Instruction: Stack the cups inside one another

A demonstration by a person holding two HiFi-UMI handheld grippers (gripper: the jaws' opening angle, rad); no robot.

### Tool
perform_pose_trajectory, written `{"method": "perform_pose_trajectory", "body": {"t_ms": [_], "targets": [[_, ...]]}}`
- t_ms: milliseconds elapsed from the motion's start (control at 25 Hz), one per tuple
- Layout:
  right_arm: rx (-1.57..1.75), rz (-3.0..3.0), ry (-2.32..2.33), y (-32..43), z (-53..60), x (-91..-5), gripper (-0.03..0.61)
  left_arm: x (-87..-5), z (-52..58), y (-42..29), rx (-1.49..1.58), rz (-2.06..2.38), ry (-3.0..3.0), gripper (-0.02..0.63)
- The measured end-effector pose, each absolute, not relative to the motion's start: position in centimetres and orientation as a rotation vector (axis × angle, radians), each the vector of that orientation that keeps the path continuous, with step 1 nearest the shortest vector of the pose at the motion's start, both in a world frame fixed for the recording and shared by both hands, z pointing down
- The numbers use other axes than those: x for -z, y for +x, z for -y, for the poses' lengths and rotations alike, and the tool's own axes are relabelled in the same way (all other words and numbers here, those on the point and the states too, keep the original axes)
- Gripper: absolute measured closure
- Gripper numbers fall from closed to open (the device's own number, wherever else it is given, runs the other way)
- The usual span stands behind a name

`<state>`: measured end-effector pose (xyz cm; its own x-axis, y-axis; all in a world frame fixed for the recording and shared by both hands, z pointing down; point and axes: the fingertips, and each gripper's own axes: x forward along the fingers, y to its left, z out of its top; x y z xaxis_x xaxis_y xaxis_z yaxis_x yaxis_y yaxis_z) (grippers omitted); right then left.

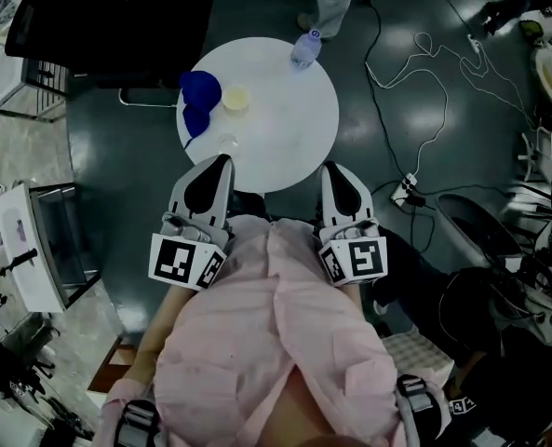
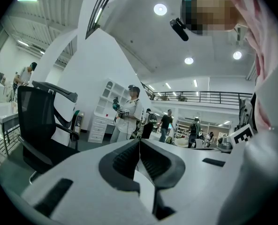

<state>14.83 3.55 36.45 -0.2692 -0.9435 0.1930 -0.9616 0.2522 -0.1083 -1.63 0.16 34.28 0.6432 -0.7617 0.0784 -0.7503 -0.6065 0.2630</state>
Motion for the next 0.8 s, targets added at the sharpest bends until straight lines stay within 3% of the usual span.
{"method": "perform_pose_trajectory", "body": {"t_ms": [800], "targets": [[-0.289, 2.439, 1.834, 15.1, -4.5, -35.9, 0.541, -33.6, -1.4, -1.4, 0.093, 1.235, 2.605, 0.595]]}}
